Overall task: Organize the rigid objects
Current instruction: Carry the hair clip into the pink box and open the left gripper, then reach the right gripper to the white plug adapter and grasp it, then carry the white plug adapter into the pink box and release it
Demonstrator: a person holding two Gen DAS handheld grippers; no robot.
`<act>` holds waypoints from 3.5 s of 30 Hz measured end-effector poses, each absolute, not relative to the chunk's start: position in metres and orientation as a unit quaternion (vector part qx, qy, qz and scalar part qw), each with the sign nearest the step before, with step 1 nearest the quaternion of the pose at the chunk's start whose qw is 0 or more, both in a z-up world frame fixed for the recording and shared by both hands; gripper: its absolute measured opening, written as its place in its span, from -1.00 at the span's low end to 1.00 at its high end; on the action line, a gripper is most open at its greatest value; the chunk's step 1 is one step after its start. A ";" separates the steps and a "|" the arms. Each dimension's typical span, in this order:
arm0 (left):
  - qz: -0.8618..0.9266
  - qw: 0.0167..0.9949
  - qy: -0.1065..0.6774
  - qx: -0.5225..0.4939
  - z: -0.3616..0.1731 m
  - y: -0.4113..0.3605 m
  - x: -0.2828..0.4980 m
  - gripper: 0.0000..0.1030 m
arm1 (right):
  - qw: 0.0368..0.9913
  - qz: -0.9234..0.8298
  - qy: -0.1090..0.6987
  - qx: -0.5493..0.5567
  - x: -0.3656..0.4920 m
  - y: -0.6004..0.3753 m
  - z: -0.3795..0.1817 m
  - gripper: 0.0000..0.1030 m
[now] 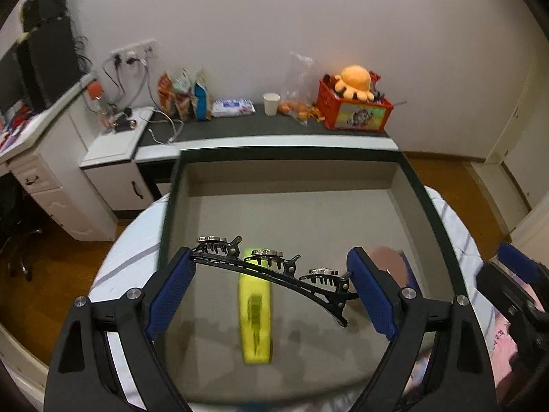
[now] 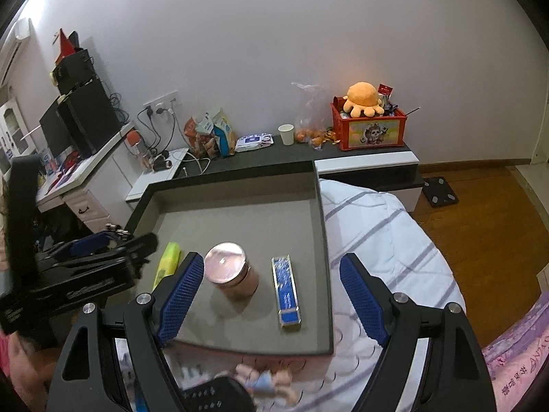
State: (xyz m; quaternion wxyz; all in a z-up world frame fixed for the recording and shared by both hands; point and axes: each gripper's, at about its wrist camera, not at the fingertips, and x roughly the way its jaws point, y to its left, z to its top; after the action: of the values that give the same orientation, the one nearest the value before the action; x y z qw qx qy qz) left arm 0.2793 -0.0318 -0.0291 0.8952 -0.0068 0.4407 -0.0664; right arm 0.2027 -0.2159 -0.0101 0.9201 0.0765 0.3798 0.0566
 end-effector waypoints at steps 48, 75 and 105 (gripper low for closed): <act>-0.019 0.907 0.418 -0.033 -0.004 0.018 0.145 1.00 | 0.927 0.048 0.367 0.061 0.118 -0.202 0.015 0.61; 0.087 0.888 0.445 -0.080 -0.064 0.122 0.037 1.00 | 0.881 0.171 0.441 -0.010 0.081 -0.067 -0.056 0.61; 0.101 0.875 0.464 -0.098 -0.094 0.153 0.062 1.00 | 0.865 0.179 0.468 -0.014 0.115 -0.025 -0.104 0.44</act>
State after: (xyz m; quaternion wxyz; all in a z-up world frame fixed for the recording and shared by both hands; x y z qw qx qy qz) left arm 0.0622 0.1526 -0.0941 0.8746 -0.0984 0.4640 0.1007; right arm 0.1145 -0.0251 -0.1040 0.8654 -0.0136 0.4679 0.1790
